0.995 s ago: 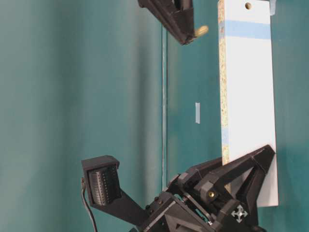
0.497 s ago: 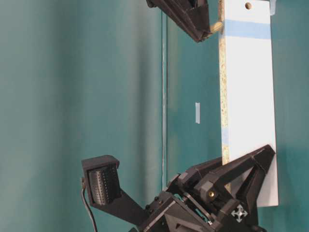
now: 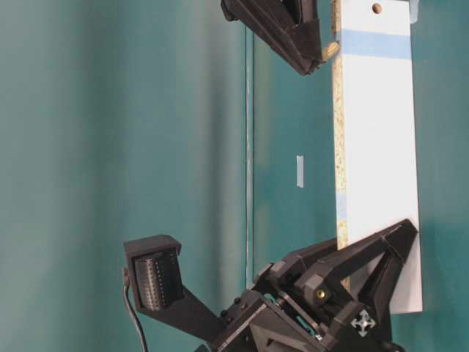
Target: Move the wooden board into place and insert the rod into its hole.
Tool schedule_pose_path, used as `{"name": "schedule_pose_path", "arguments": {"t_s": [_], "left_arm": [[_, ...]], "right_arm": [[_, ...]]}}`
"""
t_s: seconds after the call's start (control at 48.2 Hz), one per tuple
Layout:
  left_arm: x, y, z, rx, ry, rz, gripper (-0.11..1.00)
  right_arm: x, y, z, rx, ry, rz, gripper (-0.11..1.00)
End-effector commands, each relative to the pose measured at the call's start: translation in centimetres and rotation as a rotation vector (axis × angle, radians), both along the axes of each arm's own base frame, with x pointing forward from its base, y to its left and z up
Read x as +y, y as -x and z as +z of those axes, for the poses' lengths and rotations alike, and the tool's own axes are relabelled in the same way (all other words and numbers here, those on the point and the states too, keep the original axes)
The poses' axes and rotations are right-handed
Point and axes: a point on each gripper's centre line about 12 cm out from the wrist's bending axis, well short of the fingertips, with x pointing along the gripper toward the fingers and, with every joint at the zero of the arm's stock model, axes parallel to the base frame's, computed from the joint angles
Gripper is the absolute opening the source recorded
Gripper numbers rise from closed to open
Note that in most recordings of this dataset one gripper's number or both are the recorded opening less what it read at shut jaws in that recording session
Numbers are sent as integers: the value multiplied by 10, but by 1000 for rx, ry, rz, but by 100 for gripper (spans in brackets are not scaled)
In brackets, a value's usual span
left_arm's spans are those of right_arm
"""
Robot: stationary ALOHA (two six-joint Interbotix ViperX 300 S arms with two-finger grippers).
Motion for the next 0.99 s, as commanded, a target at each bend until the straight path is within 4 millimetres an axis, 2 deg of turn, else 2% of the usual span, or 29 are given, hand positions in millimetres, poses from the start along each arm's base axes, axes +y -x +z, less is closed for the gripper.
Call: {"name": "schedule_pose_path", "arguments": {"t_s": [0.0,0.974], "left_arm": [[1,-6,9,-31,4,6,21],[1,-6,9,-31,4,6,21]], "right_arm": [[0,-1,3,-11,3,2,10],[-3,6,-5,37,22,-18,10]]}}
